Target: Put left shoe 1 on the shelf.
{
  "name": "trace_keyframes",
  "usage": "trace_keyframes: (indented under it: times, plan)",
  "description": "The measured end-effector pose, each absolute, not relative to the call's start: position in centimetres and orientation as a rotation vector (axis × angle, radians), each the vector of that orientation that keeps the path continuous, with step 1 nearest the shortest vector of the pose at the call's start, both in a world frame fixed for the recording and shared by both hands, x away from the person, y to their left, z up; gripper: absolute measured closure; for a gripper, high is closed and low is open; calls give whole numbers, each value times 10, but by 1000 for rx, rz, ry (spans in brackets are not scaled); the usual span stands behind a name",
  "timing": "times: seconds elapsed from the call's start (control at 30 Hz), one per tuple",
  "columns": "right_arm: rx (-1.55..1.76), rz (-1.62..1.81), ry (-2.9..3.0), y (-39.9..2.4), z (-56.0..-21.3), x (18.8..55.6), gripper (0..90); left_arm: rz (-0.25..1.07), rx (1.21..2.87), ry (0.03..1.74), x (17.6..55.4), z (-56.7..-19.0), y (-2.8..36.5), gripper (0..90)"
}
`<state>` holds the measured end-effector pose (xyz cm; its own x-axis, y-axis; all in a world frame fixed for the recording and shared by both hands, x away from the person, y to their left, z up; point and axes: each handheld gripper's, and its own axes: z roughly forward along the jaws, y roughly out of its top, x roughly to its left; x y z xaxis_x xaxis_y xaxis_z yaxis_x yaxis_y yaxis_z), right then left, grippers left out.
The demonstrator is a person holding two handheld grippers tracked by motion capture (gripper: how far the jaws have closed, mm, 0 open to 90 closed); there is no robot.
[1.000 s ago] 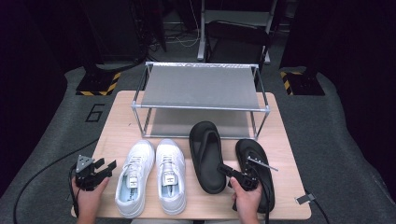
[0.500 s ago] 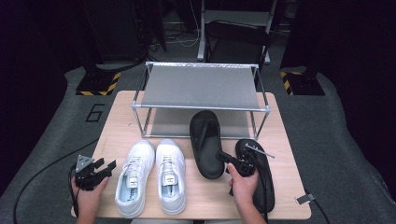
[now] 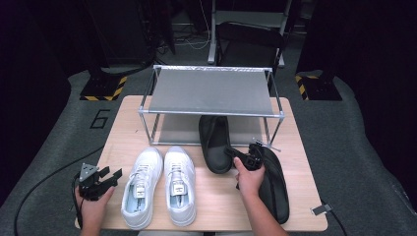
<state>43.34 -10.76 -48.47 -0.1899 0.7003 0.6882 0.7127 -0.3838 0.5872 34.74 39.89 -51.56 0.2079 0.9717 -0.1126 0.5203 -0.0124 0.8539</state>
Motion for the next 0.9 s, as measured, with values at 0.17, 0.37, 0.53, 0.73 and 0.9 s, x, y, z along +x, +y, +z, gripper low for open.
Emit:
trace_keyframes:
  times: [0.17,0.37,0.53,0.73,0.9]
  plan:
    - [-2001,-1682,-1739,-105,-488,445,672,684,1653,1427,347,-516,400,427]
    - [-2023,-1661,-1669,-103,-492,456,671,676,1653,1429,348,-516,399,427]
    - [-2022,-1679,-1716,-102,-494,466,671,677,1652,1428,348,-516,399,426]
    - [-2038,-1687,-1712,-100,-495,474,672,675,1654,1431,348,-517,399,426]
    - [-2036,-1675,-1721,-97,-498,482,672,679,1651,1432,348,-517,400,426]
